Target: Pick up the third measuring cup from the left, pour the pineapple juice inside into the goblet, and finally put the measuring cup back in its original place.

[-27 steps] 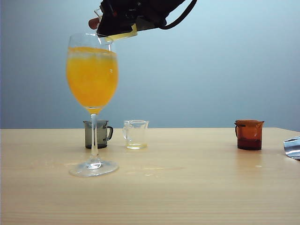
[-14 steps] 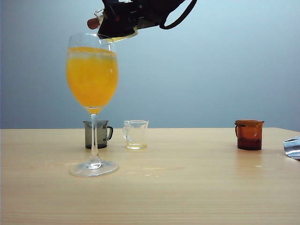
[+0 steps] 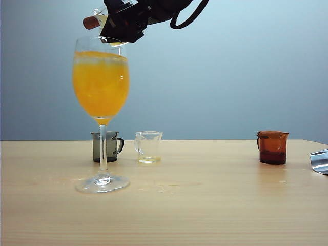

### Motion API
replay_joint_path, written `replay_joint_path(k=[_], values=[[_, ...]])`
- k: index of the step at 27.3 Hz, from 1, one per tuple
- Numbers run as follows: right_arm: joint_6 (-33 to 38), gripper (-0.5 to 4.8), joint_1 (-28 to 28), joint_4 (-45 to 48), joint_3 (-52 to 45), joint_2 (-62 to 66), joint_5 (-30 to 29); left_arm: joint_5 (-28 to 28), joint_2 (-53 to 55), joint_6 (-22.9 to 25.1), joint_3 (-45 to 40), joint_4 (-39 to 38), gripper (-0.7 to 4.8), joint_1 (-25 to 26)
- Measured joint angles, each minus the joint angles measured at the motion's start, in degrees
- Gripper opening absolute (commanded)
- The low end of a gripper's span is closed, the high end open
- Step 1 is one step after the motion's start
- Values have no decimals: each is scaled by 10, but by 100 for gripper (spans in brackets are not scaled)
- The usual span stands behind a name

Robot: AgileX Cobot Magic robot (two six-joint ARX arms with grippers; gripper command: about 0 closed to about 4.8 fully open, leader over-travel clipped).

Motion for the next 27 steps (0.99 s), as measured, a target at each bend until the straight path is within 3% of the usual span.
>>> replay_joint_path(k=[27], values=[[-91,93,0,0,0,0,3,0,0,0,0,0,-5,0]])
